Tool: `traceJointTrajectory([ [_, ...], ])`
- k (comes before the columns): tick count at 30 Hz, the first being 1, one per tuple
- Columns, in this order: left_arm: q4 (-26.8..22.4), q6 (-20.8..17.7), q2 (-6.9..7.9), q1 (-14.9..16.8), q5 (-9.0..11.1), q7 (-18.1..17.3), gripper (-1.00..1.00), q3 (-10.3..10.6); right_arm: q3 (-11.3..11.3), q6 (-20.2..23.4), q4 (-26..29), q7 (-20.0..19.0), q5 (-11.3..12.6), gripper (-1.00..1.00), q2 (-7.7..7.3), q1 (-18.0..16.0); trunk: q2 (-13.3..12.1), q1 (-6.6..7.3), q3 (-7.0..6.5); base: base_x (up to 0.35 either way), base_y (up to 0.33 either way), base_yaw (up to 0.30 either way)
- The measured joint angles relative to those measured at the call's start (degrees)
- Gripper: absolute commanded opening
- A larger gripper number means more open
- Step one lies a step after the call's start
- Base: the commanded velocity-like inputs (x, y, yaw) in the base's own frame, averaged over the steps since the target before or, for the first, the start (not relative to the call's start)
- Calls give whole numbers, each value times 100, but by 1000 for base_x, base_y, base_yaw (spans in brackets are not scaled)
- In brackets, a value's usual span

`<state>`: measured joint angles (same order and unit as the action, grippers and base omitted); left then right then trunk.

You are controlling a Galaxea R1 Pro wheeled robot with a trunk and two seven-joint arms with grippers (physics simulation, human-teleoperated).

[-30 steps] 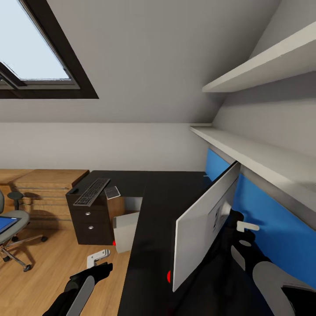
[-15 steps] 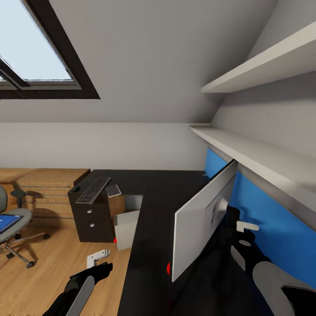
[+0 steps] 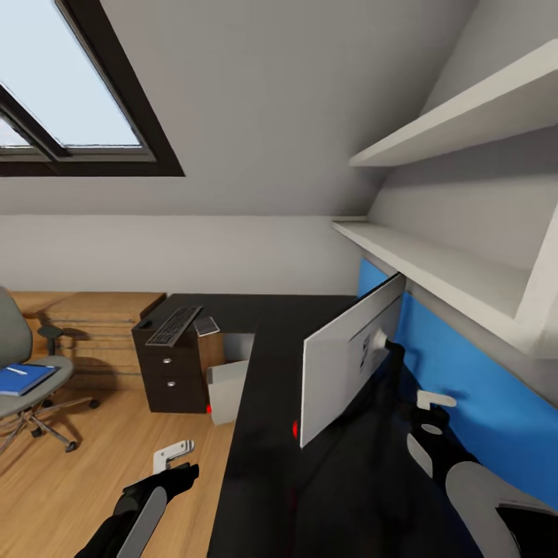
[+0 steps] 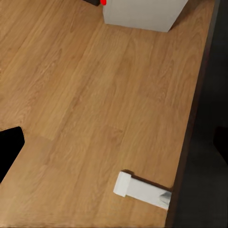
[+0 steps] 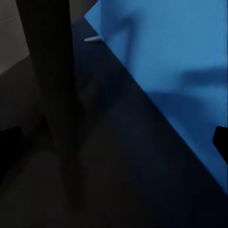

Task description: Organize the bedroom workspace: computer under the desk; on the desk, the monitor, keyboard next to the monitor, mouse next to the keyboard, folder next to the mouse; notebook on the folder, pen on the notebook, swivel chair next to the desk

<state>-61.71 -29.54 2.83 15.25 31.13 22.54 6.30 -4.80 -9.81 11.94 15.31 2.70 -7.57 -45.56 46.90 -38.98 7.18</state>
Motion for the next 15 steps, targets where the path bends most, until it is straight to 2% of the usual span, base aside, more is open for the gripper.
traceJointTrajectory([
  [6, -1, -1, -1, 0, -2, 7, 100, -1, 67, -24, 114, -1, -9, 100, 53, 0, 0, 1, 0, -297, 160, 0],
  [9, -1, -2, -1, 0, -8, 16, 100, 5, 200, -124, 470, 15, -15, 100, 276, 8, 0, 2, 0, -209, 267, 0],
  [15, -2, -3, -1, 0, -9, 25, 100, 6, 234, -229, 946, 36, -14, 100, 416, 65, 0, 2, 0, -168, 295, 0],
])
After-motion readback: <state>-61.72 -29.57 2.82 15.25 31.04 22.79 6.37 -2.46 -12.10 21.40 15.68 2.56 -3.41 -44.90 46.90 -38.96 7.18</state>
